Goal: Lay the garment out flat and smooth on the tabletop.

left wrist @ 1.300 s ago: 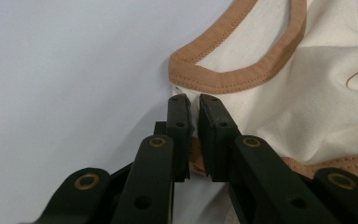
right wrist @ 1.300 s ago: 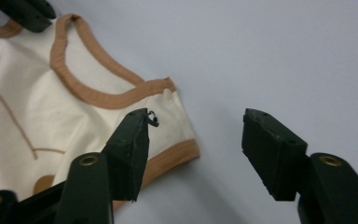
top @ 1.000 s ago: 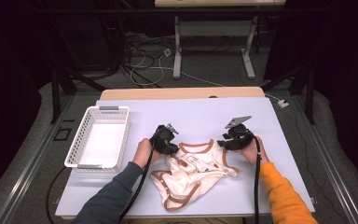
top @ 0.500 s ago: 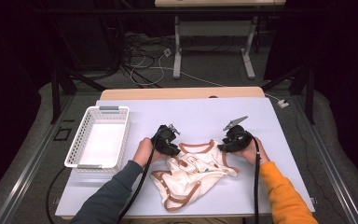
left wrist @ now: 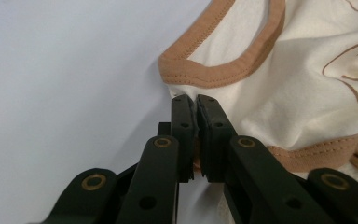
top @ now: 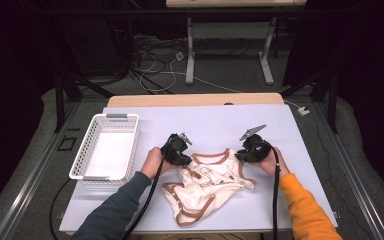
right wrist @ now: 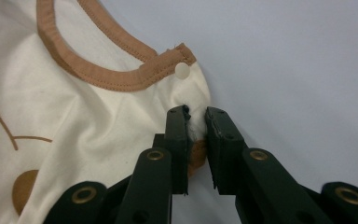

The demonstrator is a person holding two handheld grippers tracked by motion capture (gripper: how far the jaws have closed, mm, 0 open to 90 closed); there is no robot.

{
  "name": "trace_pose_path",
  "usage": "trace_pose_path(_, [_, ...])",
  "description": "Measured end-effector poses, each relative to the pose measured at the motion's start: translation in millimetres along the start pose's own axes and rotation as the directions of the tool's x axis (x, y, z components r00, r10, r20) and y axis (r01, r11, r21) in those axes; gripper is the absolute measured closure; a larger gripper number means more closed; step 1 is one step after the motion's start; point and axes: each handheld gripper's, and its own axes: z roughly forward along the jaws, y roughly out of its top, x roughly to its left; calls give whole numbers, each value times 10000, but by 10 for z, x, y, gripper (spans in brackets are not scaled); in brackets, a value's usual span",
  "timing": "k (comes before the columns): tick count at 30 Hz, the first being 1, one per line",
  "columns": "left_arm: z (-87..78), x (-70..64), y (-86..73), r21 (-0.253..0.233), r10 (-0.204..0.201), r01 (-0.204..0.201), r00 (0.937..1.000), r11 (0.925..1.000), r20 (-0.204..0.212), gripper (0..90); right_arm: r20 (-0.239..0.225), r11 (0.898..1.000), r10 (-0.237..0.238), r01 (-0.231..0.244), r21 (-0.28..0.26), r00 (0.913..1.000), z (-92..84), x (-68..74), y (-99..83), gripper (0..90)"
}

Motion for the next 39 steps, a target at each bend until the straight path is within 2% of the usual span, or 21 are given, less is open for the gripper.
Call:
trace_pose_path(6, [-176, 23, 82, -10, 612, -613, 9979, 9981, -208, 857, 139, 9970, -574, 580, -513, 9983, -158, 67, 107, 797])
trace_pose_path(11, [-298, 5, 168, 353, 1545, -1534, 9875, 9875, -305, 857, 296, 9916, -1186, 1200, -484, 9925, -266, 95, 229, 797])
trace_pose_path(13, [-344, 7, 207, 519, 1740, -1718, 9839, 9838, -406, 858, 419, 9871, -1542, 1557, -360, 9872, -320, 107, 287, 797])
trace_pose_path(16, [-395, 25, 268, 758, 2050, -2007, 9772, 9767, -543, 860, 516, 9757, -2167, 2180, -203, 9749, -396, 123, 379, 797])
trace_pose_path(18, [-429, 18, 308, 846, 2394, -2339, 9689, 9686, -619, 860, 509, 9670, -2541, 2547, -52, 9658, -439, 131, 439, 797])
trace_pose_path(20, [-471, 25, 351, 880, 2505, -2444, 9657, 9657, -675, 860, 480, 9577, -2878, 2878, 68, 9565, -477, 141, 494, 797])
trace_pose_path(22, [-521, 37, 395, 983, 2687, -2602, 9594, 9605, -856, 860, 556, 9472, -3207, 3201, 210, 9455, -519, 140, 552, 797])
trace_pose_path(24, [-579, 54, 437, 1070, 2950, -2848, 9506, 9526, -962, 861, 573, 9392, -3432, 3421, 286, 9375, -566, 137, 612, 797])
trace_pose_path(25, [-609, 64, 461, 1156, 2944, -2823, 9498, 9523, -1061, 861, 573, 9338, -3576, 3560, 354, 9321, -593, 138, 641, 797])
trace_pose_path(27, [-669, 80, 502, 1185, 3026, -2892, 9460, 9499, -1166, 861, 465, 9299, -3675, 3663, 320, 9289, -647, 130, 702, 797])
trace_pose_path(28, [-700, 84, 523, 1234, 3101, -2959, 9432, 9472, -1190, 862, 490, 9233, -3838, 3824, 357, 9221, -672, 125, 733, 797])
trace_pose_path(29, [-731, 93, 548, 1307, 3270, -3109, 9362, 9414, -1289, 862, 499, 9228, -3846, 3826, 451, 9217, -696, 126, 762, 797])
trace_pose_path(30, [-762, 102, 572, 1327, 3297, -3133, 9354, 9403, -1280, 862, 497, 9187, -3944, 3924, 446, 9176, -712, 122, 795, 797])
trace_pose_path(31, [-789, 110, 597, 1384, 3454, -3280, 9295, 9345, -1292, 862, 484, 9136, -4059, 4037, 495, 9126, -732, 119, 824, 797])
trace_pose_path(34, [-884, 123, 679, 1741, 3973, -3727, 9073, 9115, -1377, 863, 354, 9042, -4249, 4222, 643, 9046, -775, 109, 904, 797])
trace_pose_path(35, [-910, 123, 701, 1783, 4004, -3741, 9046, 9101, -1464, 863, 378, 9000, -4334, 4304, 691, 9004, -789, 108, 927, 797])
trace_pose_path(36, [-944, 129, 729, 1896, 4171, -3884, 8969, 9018, -1468, 863, 313, 8973, -4386, 4358, 706, 8981, -803, 105, 951, 798])
trace_pose_path(38, [-999, 135, 771, 2005, 4401, -4099, 8869, 8898, -1401, 863, 242, 8883, -4554, 4524, 798, 8900, -822, 96, 993, 797])
trace_pose_path(39, [-1025, 138, 793, 2165, 4542, -4210, 8804, 8809, -1362, 863, 228, 8864, -4582, 4550, 849, 8885, -830, 95, 1009, 797])
